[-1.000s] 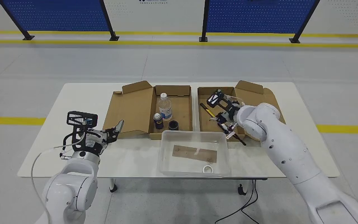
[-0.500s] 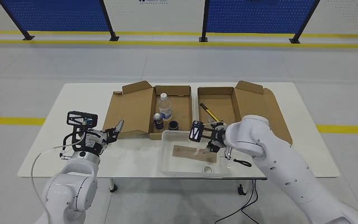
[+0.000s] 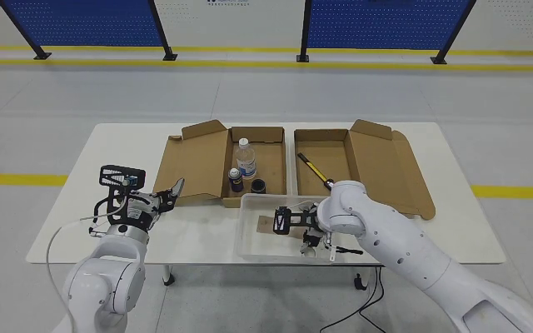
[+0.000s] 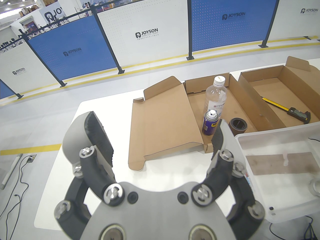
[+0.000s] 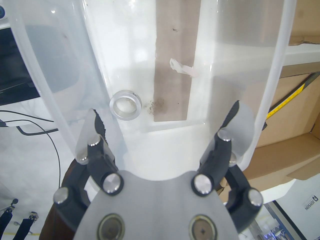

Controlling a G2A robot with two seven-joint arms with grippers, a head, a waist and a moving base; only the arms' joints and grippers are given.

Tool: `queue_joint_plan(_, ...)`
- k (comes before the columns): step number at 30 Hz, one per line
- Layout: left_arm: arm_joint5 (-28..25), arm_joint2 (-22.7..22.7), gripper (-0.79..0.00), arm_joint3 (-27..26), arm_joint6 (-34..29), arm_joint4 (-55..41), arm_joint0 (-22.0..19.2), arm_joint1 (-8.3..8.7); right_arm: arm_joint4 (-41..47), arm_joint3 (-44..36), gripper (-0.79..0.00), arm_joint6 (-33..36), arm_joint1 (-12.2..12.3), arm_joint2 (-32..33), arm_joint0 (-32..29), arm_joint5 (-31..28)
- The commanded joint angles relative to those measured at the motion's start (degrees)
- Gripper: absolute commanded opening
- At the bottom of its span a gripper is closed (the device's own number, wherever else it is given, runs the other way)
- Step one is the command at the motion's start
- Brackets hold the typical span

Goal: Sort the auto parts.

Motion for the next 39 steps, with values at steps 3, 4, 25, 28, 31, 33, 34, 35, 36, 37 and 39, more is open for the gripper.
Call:
queue_joint_plan(3, 0.0, 0.0, 0.0, 0.0, 0.0, 0.0, 0.0, 0.0, 0.0, 0.0, 0.0, 0.0, 0.0, 0.0, 0.0, 0.0)
queue_joint_plan(4, 0.0, 0.0, 0.0, 0.0, 0.0, 0.0, 0.0, 0.0, 0.0, 0.0, 0.0, 0.0, 0.0, 0.0, 0.0, 0.0)
queue_joint_plan(25, 0.0, 0.0, 0.0, 0.0, 0.0, 0.0, 0.0, 0.0, -2.4, -1.0, -0.406, 2.9, 0.6, -2.2, -0.6, 2.9)
queue_joint_plan(28, 0.0, 0.0, 0.0, 0.0, 0.0, 0.0, 0.0, 0.0, -1.6, -0.3, -0.422, 2.2, 0.7, -2.7, -0.8, 2.3)
queue_joint_plan(31, 0.0, 0.0, 0.0, 0.0, 0.0, 0.0, 0.0, 0.0, -0.6, 0.7, -0.44, 1.7, 0.5, -3.4, -0.6, 1.7)
queue_joint_plan(33, 0.0, 0.0, 0.0, 0.0, 0.0, 0.0, 0.0, 0.0, 0.0, 1.4, -0.449, 1.4, 0.4, -4.0, -0.4, 1.4)
queue_joint_plan(34, 0.0, 0.0, 0.0, 0.0, 0.0, 0.0, 0.0, 0.0, 0.2, 1.8, -0.459, 1.3, 0.3, -4.3, -0.2, 1.3)
queue_joint_plan(35, 0.0, 0.0, 0.0, 0.0, 0.0, 0.0, 0.0, 0.0, 0.4, 2.1, -0.462, 1.2, 0.2, -4.7, -0.1, 1.3)
queue_joint_plan(36, 0.0, 0.0, 0.0, 0.0, 0.0, 0.0, 0.0, 0.0, 0.7, 2.5, -0.462, 1.1, 0.1, -5.0, 0.0, 1.1)
queue_joint_plan(37, 0.0, 0.0, 0.0, 0.0, 0.0, 0.0, 0.0, 0.0, 0.8, 3.0, -0.468, 1.0, 0.0, -5.3, 0.2, 1.0)
queue_joint_plan(39, 0.0, 0.0, 0.0, 0.0, 0.0, 0.0, 0.0, 0.0, 1.3, 3.8, -0.493, 0.8, -0.2, -5.7, 0.4, 0.8)
